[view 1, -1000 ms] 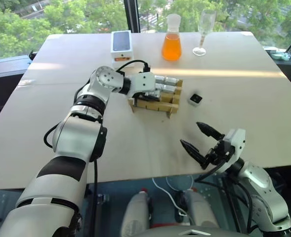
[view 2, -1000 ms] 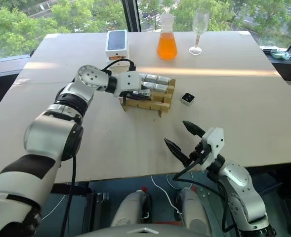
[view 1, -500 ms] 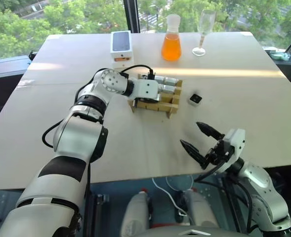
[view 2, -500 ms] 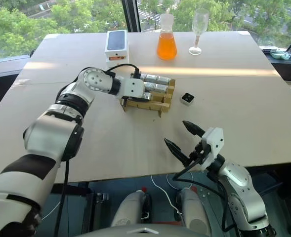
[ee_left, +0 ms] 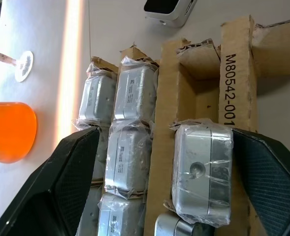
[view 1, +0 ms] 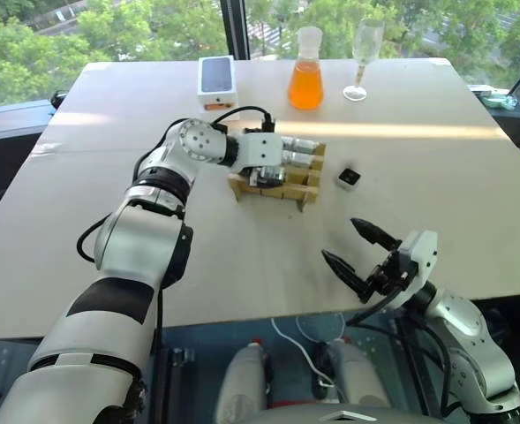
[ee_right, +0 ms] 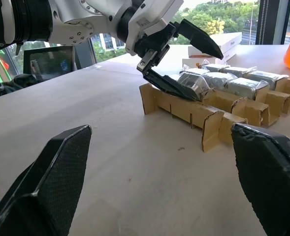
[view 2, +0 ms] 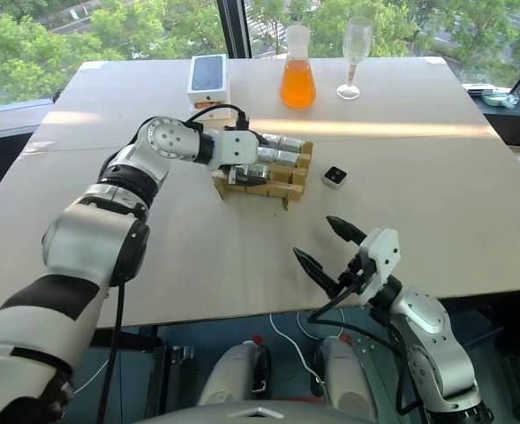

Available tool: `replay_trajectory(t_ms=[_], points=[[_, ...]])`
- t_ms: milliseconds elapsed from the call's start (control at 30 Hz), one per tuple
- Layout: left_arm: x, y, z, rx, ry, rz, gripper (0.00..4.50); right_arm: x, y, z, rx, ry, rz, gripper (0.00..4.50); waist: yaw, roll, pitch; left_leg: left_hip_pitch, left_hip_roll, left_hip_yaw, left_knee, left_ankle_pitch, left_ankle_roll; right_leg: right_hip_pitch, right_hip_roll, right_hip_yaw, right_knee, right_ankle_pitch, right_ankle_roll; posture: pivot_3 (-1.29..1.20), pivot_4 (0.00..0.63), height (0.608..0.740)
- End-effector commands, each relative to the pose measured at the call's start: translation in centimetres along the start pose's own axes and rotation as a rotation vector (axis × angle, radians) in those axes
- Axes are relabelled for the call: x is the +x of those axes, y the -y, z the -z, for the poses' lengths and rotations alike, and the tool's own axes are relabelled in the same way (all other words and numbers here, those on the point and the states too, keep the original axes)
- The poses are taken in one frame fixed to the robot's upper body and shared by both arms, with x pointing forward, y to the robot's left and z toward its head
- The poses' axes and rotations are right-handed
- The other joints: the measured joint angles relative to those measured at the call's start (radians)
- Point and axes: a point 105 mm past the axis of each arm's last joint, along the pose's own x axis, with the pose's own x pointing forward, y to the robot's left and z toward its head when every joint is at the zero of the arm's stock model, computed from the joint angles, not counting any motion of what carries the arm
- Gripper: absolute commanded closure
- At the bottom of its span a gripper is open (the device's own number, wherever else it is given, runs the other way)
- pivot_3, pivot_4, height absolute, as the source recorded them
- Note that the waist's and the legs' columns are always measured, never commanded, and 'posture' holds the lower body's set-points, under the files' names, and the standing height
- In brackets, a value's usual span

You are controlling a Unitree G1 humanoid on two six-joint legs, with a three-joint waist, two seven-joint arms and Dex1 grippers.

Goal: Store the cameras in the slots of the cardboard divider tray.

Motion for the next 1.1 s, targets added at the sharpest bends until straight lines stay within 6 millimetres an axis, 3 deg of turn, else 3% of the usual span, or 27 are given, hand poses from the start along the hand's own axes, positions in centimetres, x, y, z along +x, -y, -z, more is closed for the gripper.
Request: replay_trajectory(t_ms=[33,200,300,500,600,700,767,867,967,1100], points=[[-2.7,-3.4,-0.9,0.062,0.015,-0.135,0.05,0.2,0.0,-1.1,-0.029,0.035,-0.016,0.0,-0.001,0.0,0.0,0.0,0.0,0.0,0.0,0.0,0.0,0.0,0.0,0.0,0.0,0.001,-0.002,0.0,0.15,0.74],[-5.6,-4.3,-1.3,0.017,0.134,-0.203,0.05,0.7,0.1,-1.1,-0.028,0.035,-0.041,0.0,0.0,0.0,0.0,0.0,0.0,0.0,0.0,0.0,0.0,0.0,0.0,0.0,0.0,0.001,-0.002,0.0,0.15,0.74],[-7.3,-3.3,-1.3,-0.022,0.259,-0.177,0.05,0.7,0.3,-0.9,-0.027,0.02,-0.056,0.0,0.0,0.0,0.0,0.0,0.001,0.0,0.001,0.0,0.0,0.0,0.0,0.0,0.0,0.001,-0.002,0.0,0.15,0.74],[-10.6,-0.9,1.0,-0.19,0.424,-0.266,0.05,1.1,0.5,-0.8,-0.031,0.006,-0.109,0.0,-0.005,0.0,0.0,0.001,0.001,0.001,0.001,0.0,0.0,0.0,0.0,0.001,0.001,0.001,-0.002,0.0,0.15,0.74],[-12.9,-0.6,3.1,-0.404,0.529,-0.467,0.05,1.3,0.7,-1.0,-0.026,0.004,-0.127,0.0,-0.009,0.0,0.0,0.001,0.002,0.001,0.002,0.0,0.0,0.0,0.0,0.001,0.003,0.001,-0.002,0.0,0.15,0.74],[-14.4,4.5,5.1,-0.65,0.548,-0.558,0.05,1.2,1.3,-0.6,-0.04,-0.034,-0.156,0.0,-0.027,0.002,-0.003,0.002,0.004,0.001,0.002,0.0,0.0,0.0,-0.001,0.003,0.003,0.001,-0.002,0.0,0.15,0.74],[-14.7,8.6,4.4,-0.78,0.537,-0.609,0.05,1.2,2.3,-0.4,-0.051,-0.06,-0.144,0.0,-0.04,0.001,-0.003,0.005,0.003,0.003,-0.001,0.0,0.0,0.001,-0.007,0.007,0.004,0.001,-0.002,0.0,0.15,0.74],[-15.0,13.8,1.8,-0.954,0.492,-0.71,0.05,1.6,5.8,0.3,-0.104,-0.135,-0.034,0.0,-0.04,-0.002,-0.005,0.004,0.003,0.003,-0.001,0.0,0.0,0.001,-0.011,0.005,0.004,0.002,-0.002,0.0,0.15,0.74],[-15.2,15.3,-0.4,-1.076,0.474,-0.761,0.05,2.4,8.5,0.5,-0.133,-0.182,0.029,0.0,-0.009,-0.006,-0.006,0.004,0.002,0.0,0.0,0.0,0.0,0.002,-0.012,0.001,0.004,0.002,-0.002,0.0,0.15,0.74],[-14.7,15.9,-4.1,-1.02,0.419,-0.636,0.05,4.1,12.1,0.2,-0.182,-0.265,0.01,0.0,0.009,-0.001,-0.006,0.019,0.002,-0.003,0.0,-0.001,0.003,0.016,-0.01,-0.002,0.004,-0.001,-0.004,0.0,0.15,0.74]])
